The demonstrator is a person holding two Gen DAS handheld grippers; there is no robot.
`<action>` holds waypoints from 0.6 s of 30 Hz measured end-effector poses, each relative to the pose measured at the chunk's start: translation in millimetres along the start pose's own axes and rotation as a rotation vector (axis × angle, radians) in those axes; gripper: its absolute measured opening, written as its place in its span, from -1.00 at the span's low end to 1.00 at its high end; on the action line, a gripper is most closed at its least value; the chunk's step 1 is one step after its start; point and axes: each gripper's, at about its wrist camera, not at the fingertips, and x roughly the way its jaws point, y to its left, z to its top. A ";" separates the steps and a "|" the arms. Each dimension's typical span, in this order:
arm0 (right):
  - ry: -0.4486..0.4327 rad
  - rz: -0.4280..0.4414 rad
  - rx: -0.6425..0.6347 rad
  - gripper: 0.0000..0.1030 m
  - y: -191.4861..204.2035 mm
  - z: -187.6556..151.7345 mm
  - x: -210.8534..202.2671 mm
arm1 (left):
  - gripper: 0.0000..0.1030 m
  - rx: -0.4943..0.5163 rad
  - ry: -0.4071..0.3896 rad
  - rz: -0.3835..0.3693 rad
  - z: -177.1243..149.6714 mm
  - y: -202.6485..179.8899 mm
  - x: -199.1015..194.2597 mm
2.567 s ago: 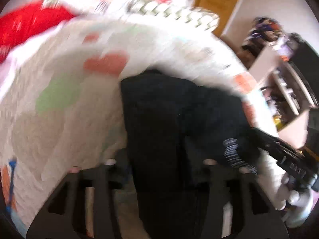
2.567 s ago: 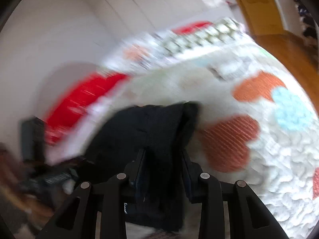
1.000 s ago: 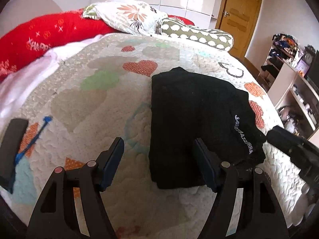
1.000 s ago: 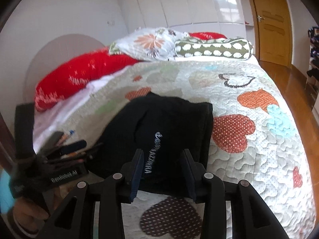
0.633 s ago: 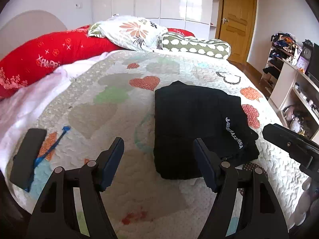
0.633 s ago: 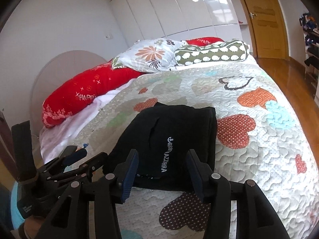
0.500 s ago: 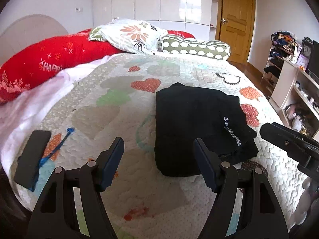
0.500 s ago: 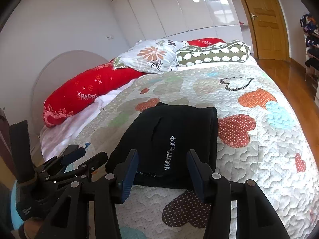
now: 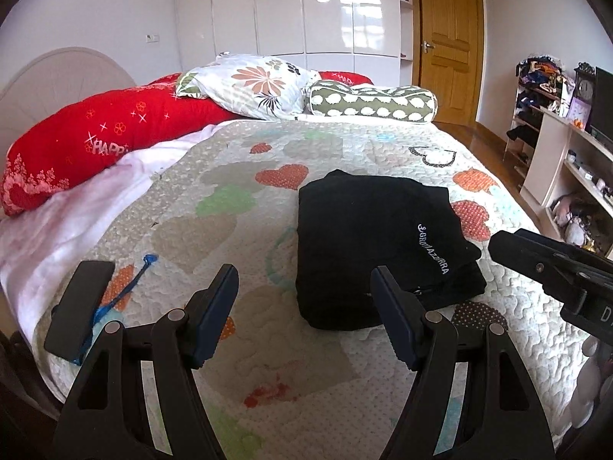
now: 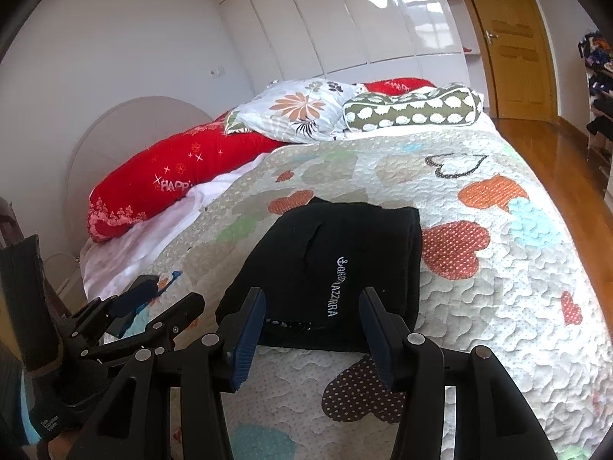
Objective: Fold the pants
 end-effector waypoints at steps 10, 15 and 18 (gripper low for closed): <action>0.008 -0.023 -0.039 -0.03 2.9 -1.7 3.9 | 0.40 -0.002 -0.016 0.024 0.7 5.0 -3.0; 0.016 -0.020 -0.038 -0.03 3.2 -0.1 6.9 | 0.40 0.028 -0.013 0.038 2.1 1.7 -0.6; 0.011 -0.022 -0.044 -0.02 5.3 1.8 6.7 | 0.40 0.038 -0.018 0.037 3.7 0.7 -0.9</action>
